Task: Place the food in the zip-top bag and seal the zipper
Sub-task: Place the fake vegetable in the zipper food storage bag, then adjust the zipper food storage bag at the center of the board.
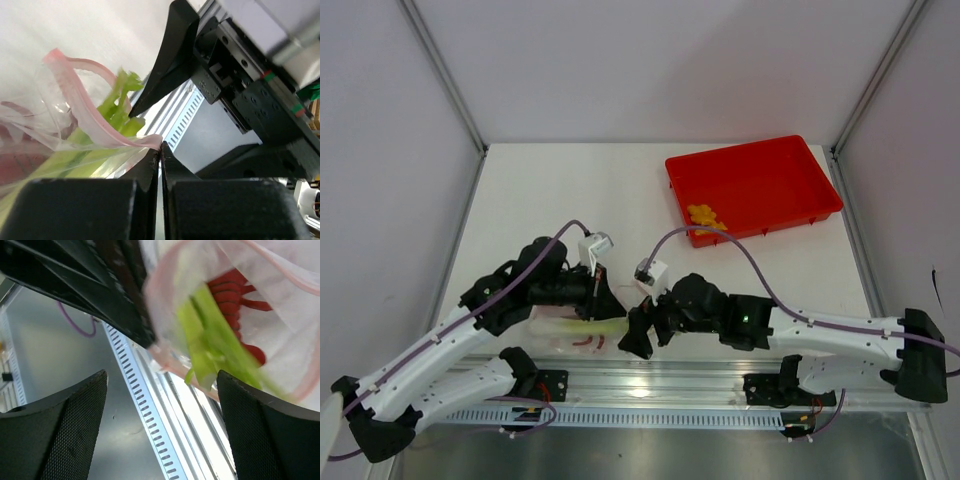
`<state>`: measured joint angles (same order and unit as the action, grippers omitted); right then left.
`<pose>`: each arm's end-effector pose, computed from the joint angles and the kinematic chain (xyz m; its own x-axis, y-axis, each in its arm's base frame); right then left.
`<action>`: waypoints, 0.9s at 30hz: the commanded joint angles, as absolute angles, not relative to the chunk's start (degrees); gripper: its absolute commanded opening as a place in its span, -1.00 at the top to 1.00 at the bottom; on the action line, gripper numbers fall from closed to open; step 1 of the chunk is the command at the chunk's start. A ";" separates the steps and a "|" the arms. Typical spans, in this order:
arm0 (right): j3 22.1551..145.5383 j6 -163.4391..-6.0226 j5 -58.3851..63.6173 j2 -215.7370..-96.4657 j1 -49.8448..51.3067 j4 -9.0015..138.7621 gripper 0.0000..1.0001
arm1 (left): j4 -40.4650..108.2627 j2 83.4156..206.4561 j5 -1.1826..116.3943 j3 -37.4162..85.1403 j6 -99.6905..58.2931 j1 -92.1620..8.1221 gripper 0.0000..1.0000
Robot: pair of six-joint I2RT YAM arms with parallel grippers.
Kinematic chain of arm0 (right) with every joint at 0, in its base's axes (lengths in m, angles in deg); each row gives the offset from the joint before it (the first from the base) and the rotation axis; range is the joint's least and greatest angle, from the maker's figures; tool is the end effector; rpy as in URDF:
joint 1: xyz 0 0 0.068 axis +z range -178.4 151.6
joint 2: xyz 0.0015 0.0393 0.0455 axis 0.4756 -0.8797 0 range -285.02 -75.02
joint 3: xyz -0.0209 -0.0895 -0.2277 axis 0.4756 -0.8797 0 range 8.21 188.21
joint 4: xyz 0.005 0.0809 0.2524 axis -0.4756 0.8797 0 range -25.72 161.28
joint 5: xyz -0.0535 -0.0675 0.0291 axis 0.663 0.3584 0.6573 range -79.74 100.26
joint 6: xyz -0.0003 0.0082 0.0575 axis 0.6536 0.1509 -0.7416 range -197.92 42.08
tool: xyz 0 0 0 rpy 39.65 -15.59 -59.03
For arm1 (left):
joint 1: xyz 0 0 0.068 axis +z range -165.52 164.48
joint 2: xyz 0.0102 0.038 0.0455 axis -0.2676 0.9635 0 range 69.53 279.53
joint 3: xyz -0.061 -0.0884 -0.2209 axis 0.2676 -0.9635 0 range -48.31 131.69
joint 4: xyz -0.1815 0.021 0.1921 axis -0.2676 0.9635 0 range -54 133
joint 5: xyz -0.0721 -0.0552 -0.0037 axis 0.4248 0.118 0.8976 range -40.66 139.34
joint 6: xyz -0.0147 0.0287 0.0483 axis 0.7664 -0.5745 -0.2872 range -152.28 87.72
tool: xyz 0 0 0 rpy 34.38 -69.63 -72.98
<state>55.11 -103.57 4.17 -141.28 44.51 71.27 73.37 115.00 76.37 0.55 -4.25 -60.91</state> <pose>0.0791 0.2719 0.2522 -0.5411 -0.2953 -0.7874 -0.8255 0.3652 0.4303 0.1211 -0.1497 0.2940 -0.7688 0.1833 -0.6126 0.6089 0.5025 -0.6138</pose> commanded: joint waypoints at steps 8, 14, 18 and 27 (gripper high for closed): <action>51.98 -116.93 19.75 -124.69 39.29 85.98 -0.58 | 73.09 116.55 77.47 10.67 -5.65 -60.52 0.99; 53.74 -119.31 16.32 -120.90 31.29 92.48 -0.42 | 73.53 117.08 77.91 12.60 -5.47 -60.52 0.99; 53.39 -119.93 13.61 -122.39 28.30 94.43 -0.27 | 73.62 117.08 78.08 13.04 -5.56 -60.61 0.99; 51.10 -120.10 8.24 -126.87 26.10 88.64 -0.13 | 74.06 116.64 78.08 13.39 -5.38 -60.52 0.99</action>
